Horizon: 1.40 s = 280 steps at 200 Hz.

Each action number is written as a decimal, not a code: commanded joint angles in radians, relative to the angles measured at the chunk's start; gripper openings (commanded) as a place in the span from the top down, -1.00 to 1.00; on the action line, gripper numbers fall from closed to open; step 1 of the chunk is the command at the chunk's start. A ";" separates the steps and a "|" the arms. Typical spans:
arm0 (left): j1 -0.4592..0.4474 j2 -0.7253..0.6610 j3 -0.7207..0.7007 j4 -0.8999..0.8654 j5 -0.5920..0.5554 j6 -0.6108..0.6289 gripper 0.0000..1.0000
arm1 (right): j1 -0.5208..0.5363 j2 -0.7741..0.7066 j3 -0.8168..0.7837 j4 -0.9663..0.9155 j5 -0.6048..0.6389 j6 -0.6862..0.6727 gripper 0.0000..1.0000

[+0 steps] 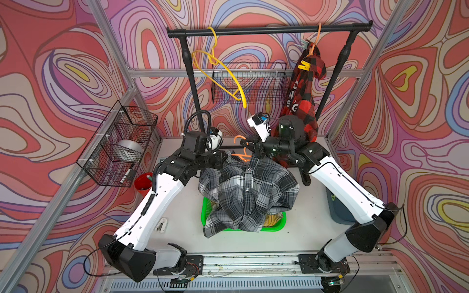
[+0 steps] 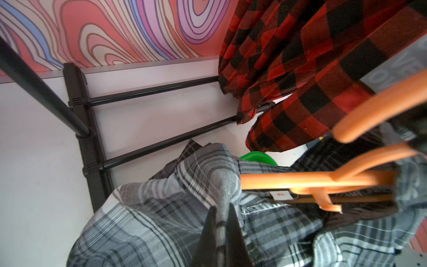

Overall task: Remove the clothespins securing long-sleeve shirts to the hanger
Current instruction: Remove the long-sleeve shirt from the hanger.

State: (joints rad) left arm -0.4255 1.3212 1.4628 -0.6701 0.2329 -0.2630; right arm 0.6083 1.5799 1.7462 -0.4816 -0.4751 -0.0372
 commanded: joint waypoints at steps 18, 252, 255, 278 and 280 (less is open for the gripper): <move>0.032 -0.039 -0.046 -0.007 -0.162 -0.004 1.00 | 0.006 -0.064 -0.026 0.040 -0.034 0.003 1.00; 0.208 -0.386 -0.589 0.261 0.251 -0.308 1.00 | -0.003 -0.124 -0.121 0.193 0.013 0.097 1.00; 0.196 -0.388 -0.586 0.252 0.238 -0.306 1.00 | -0.003 -0.119 -0.124 0.197 0.012 0.100 1.00; 0.118 -0.395 -0.569 0.205 0.200 -0.293 1.00 | 0.012 -0.086 -0.137 0.211 0.010 0.097 1.00; 0.116 -0.396 -0.566 0.199 0.201 -0.292 1.00 | 0.014 -0.085 -0.139 0.213 0.009 0.097 1.00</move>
State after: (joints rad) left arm -0.2630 0.9417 0.8772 -0.4629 0.4446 -0.5262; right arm 0.6086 1.4651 1.6268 -0.3504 -0.4641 0.0410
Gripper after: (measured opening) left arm 0.047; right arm 0.087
